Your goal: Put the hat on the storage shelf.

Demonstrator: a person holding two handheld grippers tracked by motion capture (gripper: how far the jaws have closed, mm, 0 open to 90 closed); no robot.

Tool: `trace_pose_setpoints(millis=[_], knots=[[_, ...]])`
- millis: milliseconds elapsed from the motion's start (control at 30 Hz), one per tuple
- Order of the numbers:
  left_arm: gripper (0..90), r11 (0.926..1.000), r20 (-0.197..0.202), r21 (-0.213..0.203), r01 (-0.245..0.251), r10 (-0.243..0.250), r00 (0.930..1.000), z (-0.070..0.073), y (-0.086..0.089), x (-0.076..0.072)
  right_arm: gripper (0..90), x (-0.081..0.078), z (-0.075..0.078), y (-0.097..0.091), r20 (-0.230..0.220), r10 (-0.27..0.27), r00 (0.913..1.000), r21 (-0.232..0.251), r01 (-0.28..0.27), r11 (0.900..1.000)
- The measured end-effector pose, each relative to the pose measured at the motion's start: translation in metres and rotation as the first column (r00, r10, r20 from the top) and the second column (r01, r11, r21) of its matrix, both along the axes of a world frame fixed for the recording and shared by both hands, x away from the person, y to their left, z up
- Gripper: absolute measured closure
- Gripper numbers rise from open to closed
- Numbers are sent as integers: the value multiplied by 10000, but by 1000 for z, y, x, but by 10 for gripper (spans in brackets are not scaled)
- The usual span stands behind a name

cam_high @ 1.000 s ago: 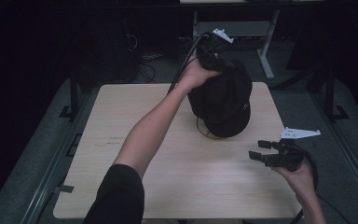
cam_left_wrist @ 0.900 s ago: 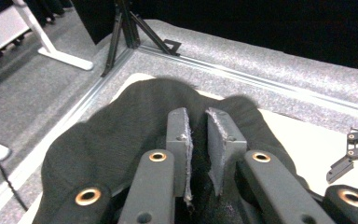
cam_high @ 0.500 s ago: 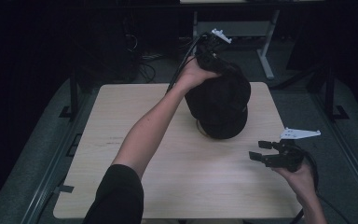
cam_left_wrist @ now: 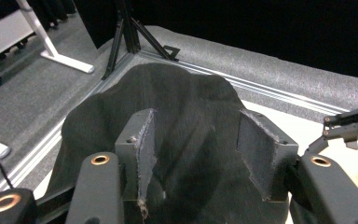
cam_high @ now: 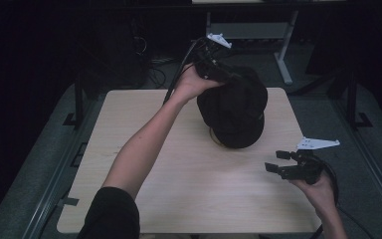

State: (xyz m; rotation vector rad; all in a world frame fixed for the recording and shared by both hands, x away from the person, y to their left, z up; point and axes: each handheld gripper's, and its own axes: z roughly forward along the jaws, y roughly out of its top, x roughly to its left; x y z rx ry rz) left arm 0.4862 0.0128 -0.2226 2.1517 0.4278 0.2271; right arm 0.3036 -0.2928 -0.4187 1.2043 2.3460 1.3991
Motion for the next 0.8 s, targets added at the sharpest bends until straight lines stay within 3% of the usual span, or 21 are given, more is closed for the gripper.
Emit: trace_pose_setpoints(millis=[333,800], knots=[[417,9990,180,-213,-395,399,9990,-2,42,-20,211,-1,-1,-4,102,-210,9997,7,210,9998],[374,9948,118,-410,-932,937,9955,-22,95,-45,196,0,-1,2,213,-243,9995,-224,248,9994]])
